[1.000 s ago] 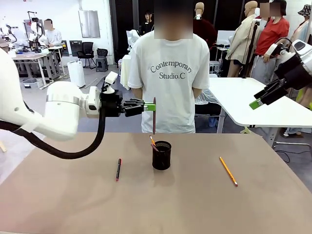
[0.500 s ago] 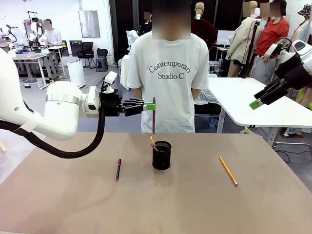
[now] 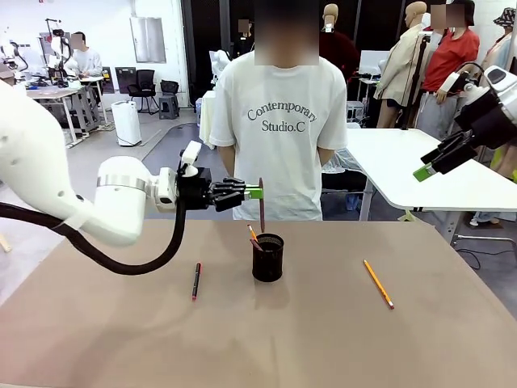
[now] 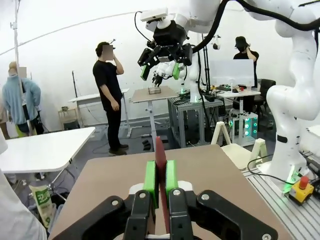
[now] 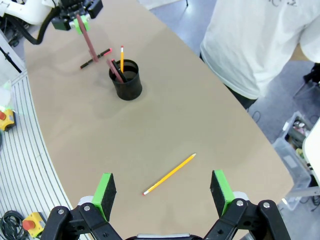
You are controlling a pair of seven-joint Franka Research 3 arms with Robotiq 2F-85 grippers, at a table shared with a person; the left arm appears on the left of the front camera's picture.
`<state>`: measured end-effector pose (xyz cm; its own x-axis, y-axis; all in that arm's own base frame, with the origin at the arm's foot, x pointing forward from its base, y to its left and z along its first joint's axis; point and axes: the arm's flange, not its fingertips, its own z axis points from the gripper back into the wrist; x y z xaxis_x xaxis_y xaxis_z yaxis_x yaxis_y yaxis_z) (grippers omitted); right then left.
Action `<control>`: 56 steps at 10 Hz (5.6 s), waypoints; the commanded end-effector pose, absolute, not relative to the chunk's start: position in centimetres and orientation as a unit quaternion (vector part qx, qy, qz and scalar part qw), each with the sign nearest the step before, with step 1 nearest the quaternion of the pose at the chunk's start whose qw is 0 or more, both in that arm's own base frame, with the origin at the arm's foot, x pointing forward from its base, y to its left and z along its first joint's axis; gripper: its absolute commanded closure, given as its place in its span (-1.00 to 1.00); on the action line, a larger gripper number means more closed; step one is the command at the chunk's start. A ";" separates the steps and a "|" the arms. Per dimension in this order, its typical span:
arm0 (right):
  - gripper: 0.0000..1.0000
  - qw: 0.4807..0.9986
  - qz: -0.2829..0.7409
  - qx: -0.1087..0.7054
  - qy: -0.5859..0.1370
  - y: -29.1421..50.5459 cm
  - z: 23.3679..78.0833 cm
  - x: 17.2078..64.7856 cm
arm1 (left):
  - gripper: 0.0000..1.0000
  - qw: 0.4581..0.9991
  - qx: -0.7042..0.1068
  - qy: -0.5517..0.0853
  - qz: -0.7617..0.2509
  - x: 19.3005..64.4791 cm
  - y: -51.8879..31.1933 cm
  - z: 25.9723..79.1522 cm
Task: Place the pens into the pen holder.
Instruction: Pick up a writing instrument from the table and place it into the Pen holder.
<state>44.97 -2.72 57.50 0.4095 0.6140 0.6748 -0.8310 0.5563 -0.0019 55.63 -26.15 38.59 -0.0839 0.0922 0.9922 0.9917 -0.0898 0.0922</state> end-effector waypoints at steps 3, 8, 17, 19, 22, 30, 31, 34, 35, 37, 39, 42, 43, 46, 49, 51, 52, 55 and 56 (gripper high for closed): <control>-1.00 0.819 0.437 0.178 -0.326 -2.7 57.7 45.1 | 1.00 0.383 -0.547 -0.546 -0.506 58.7 -27.6 36.0; -1.00 0.819 0.437 0.178 -0.326 -2.7 57.7 45.1 | 0.67 0.396 -0.534 -0.529 -0.528 60.4 -29.1 33.0; -1.00 0.819 0.437 0.178 -0.326 -2.7 57.7 45.1 | -1.00 0.397 -0.520 -0.527 -0.542 59.3 -28.7 34.2; -1.00 0.819 0.437 0.178 -0.326 -2.7 57.7 45.1 | -1.00 0.402 -0.517 -0.524 -0.544 59.2 -28.4 34.4; -1.00 0.819 0.437 0.178 -0.326 -2.7 57.7 45.1 | -1.00 0.432 -0.510 -0.502 -0.549 57.9 -27.1 36.4; -1.00 0.819 0.437 0.178 -0.326 -2.7 57.7 45.1 | -1.00 0.616 -0.304 -0.377 -0.621 50.6 -15.7 51.4; -1.00 0.819 0.437 0.178 -0.326 -2.7 57.7 45.1 | -1.00 0.656 -0.283 -0.350 -0.606 50.2 -14.4 52.4; -1.00 0.819 0.437 0.178 -0.326 -2.7 57.7 45.1 | -1.00 0.685 -0.261 -0.312 -0.605 48.8 -11.9 53.6; -1.00 0.819 0.437 0.178 -0.326 -2.7 57.7 45.1 | -1.00 0.671 -0.253 -0.330 -0.614 48.8 -11.0 53.5; -1.00 0.819 0.437 0.178 -0.326 -2.7 57.7 45.1 | -1.00 0.659 -0.276 -0.359 -0.601 48.6 -9.1 54.4; -1.00 0.819 0.437 0.178 -0.326 -2.7 57.7 45.1 | -1.00 0.681 -0.249 -0.326 -0.606 49.4 -10.8 53.8; -1.00 0.819 0.437 0.178 -0.326 -2.7 57.7 45.1 | -1.00 0.681 -0.249 -0.326 -0.606 49.4 -10.8 53.8; -1.00 0.819 0.437 0.178 -0.326 -2.7 57.7 45.1 | -1.00 0.681 -0.249 -0.326 -0.606 49.4 -10.8 53.8; -1.00 0.847 0.416 0.158 -0.291 -0.9 57.0 45.2 | -1.00 0.681 -0.249 -0.326 -0.606 49.4 -10.8 53.8; -1.00 0.909 0.360 0.065 -0.198 3.7 55.8 47.9 | -1.00 0.681 -0.249 -0.326 -0.606 49.4 -10.8 53.8; -1.00 0.936 0.307 -0.009 -0.171 6.8 53.9 49.6 | -1.00 0.681 -0.249 -0.326 -0.606 49.4 -10.8 53.8; -1.00 0.948 0.269 -0.021 -0.169 7.8 52.3 50.8 | -1.00 0.681 -0.249 -0.326 -0.606 49.4 -10.8 53.8; -1.00 0.968 0.217 -0.031 -0.120 6.8 47.6 52.1 | -1.00 0.681 -0.249 -0.326 -0.606 49.4 -10.8 53.8; -1.00 0.965 0.228 -0.026 -0.124 6.3 46.9 52.4 | -1.00 0.681 -0.249 -0.326 -0.606 49.4 -10.8 53.8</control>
<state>51.74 6.53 46.28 0.8656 0.4421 0.2353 -0.4289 0.8969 -0.1075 49.55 -10.84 53.67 0.0416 -0.6530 0.7562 0.9894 0.1321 0.0596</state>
